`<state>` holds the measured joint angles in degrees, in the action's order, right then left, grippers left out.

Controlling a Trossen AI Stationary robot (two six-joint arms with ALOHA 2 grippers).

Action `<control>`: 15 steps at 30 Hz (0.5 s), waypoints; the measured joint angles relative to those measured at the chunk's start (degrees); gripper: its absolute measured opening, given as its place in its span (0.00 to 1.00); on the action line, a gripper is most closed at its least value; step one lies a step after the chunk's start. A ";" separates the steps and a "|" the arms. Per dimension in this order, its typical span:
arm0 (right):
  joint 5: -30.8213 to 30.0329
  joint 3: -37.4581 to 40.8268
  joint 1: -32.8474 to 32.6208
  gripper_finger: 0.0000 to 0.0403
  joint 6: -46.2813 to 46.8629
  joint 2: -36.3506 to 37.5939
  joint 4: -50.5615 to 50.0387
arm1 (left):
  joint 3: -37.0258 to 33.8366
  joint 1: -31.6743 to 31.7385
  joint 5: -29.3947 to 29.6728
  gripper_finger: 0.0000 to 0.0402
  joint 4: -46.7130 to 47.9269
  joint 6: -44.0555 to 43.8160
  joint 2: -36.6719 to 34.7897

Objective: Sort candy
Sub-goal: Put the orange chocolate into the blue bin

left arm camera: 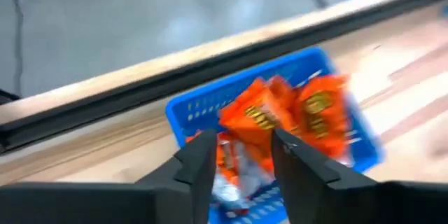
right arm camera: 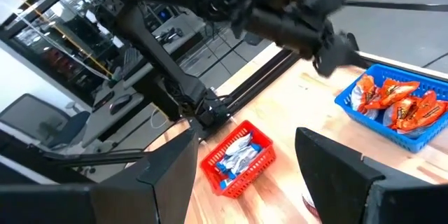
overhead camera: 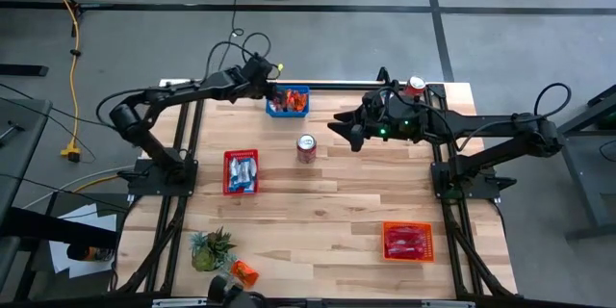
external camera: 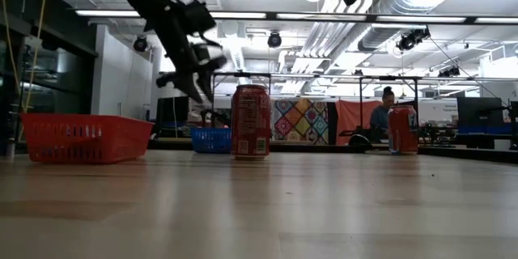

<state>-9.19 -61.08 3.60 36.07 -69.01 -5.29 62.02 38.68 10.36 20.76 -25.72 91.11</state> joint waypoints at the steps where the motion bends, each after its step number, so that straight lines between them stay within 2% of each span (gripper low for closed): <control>1: 0.41 0.00 0.00 0.59 -0.02 0.00 0.01 | 0.00 0.00 -0.72 0.32 -0.16 -0.66 -1.41; 3: 1.14 0.00 0.00 0.59 0.12 0.00 0.01 | 0.00 0.15 -4.57 0.36 -0.89 -0.97 -4.53; 9: 4.71 0.00 0.00 0.59 3.04 0.00 0.01 | -1.08 -1.45 -22.86 0.44 -2.17 1.84 -16.53; 11: 4.95 0.00 -0.09 0.59 3.13 0.00 0.01 | -2.22 -3.59 -25.57 0.45 -2.65 2.38 -20.84; 15: 4.94 0.02 -0.26 0.59 3.13 0.00 0.01 | -6.48 -9.52 -25.89 0.46 -5.81 3.23 -29.53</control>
<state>-4.25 -61.06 3.33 39.20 -69.01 -5.28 55.54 29.15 -15.53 14.95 -22.49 61.58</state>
